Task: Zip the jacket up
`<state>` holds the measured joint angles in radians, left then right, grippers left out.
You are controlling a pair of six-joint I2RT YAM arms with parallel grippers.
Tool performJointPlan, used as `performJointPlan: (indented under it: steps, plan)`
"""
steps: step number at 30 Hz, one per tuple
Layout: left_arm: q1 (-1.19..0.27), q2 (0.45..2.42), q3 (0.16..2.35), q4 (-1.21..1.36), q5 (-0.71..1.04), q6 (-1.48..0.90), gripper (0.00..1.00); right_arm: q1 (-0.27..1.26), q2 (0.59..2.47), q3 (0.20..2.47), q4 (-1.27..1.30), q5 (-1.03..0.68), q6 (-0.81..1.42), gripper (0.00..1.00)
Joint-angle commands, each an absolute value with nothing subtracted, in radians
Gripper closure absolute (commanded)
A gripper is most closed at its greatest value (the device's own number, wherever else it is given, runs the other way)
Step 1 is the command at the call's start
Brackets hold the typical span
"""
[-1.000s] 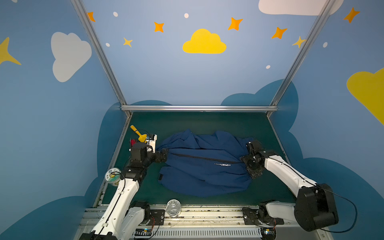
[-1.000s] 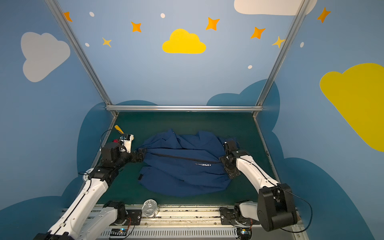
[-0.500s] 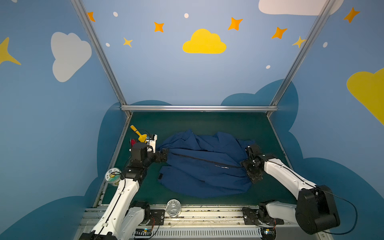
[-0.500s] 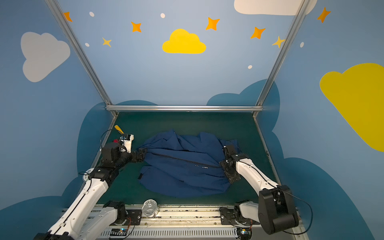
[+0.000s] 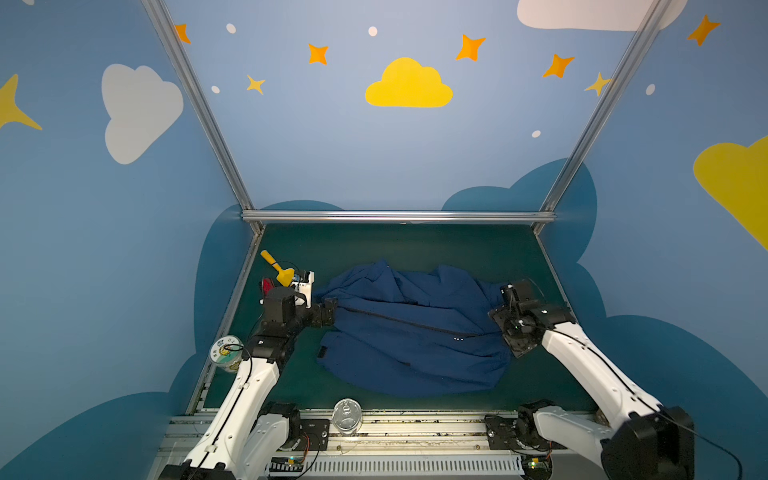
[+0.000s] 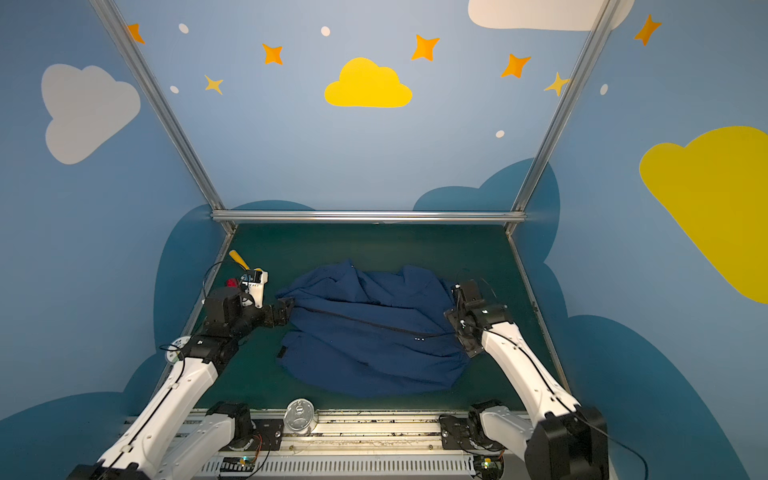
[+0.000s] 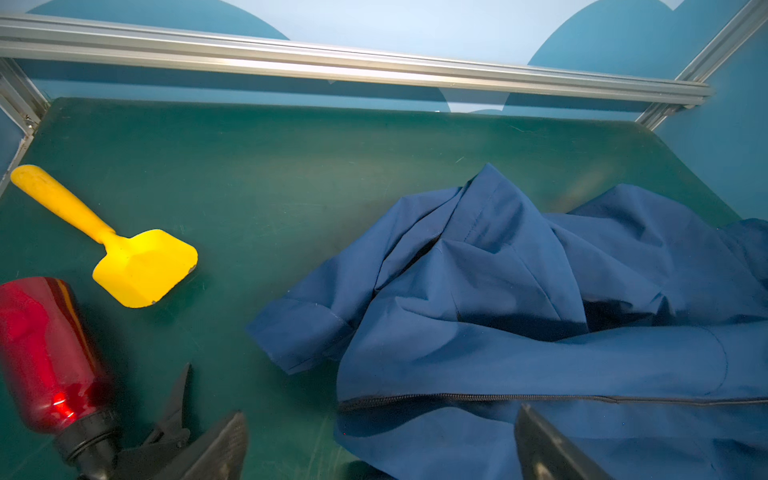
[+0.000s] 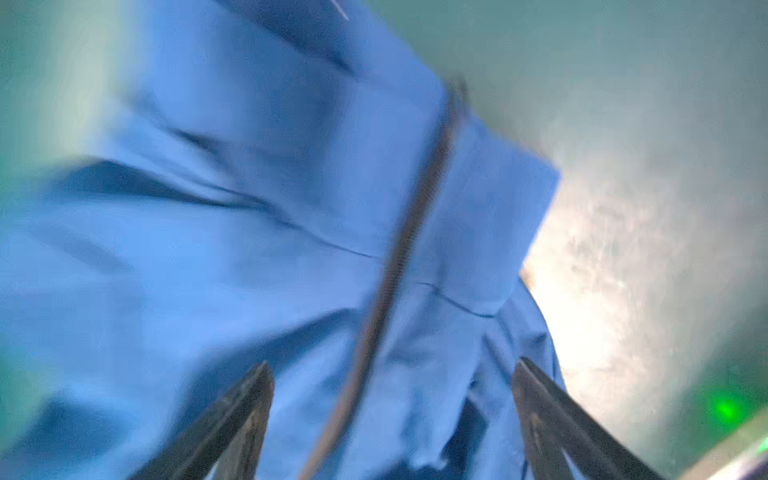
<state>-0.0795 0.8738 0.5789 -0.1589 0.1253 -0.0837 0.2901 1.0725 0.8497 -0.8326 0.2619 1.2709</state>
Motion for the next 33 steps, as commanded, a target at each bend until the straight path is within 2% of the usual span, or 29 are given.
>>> performJointPlan:
  steps: [1, 4, 7, 10, 12, 18, 25, 28, 33]
  plan:
    - [-0.08, 0.868, 0.566, -0.1, 0.057, -0.119, 0.01, 0.29, 1.009, 0.893, -0.851, 0.377, 1.126, 0.11]
    - [-0.078, 0.871, 0.516, 0.008, -0.062, -0.157, 0.01, 0.286, 0.97, 0.866, -0.664, 0.423, 0.887, 0.1]
    - [-0.079, 0.888, 0.438, 0.194, -0.072, -0.11, 0.01, 0.28, 0.957, 0.789, -0.365, 0.448, 0.567, 0.11]
    - [-0.078, 0.953, 0.412, 0.309, -0.073, -0.055, 0.01, 0.269, 1.006, 0.681, -0.038, 0.553, 0.318, 0.1]
    - [-0.077, 1.013, 0.424, 0.316, -0.103, -0.046, 0.01, 0.246, 1.075, 0.608, 0.149, 0.551, 0.168, 0.1]
    - [-0.072, 1.167, 0.431, 0.438, -0.139, -0.053, 0.01, 0.201, 1.283, 0.512, 0.484, 0.585, -0.006, 0.1]
    - [-0.058, 1.282, 0.42, 0.58, -0.183, -0.001, 0.01, 0.166, 1.425, 0.45, 0.656, 0.521, 0.04, 0.11]
    - [-0.052, 1.333, 0.394, 0.67, -0.183, 0.01, 0.01, 0.164, 1.479, 0.345, 0.927, 0.426, -0.013, 0.1]
    - [-0.03, 1.413, 0.318, 0.862, -0.126, 0.004, 0.01, 0.131, 1.48, 0.336, 0.909, 0.273, -0.009, 0.1]
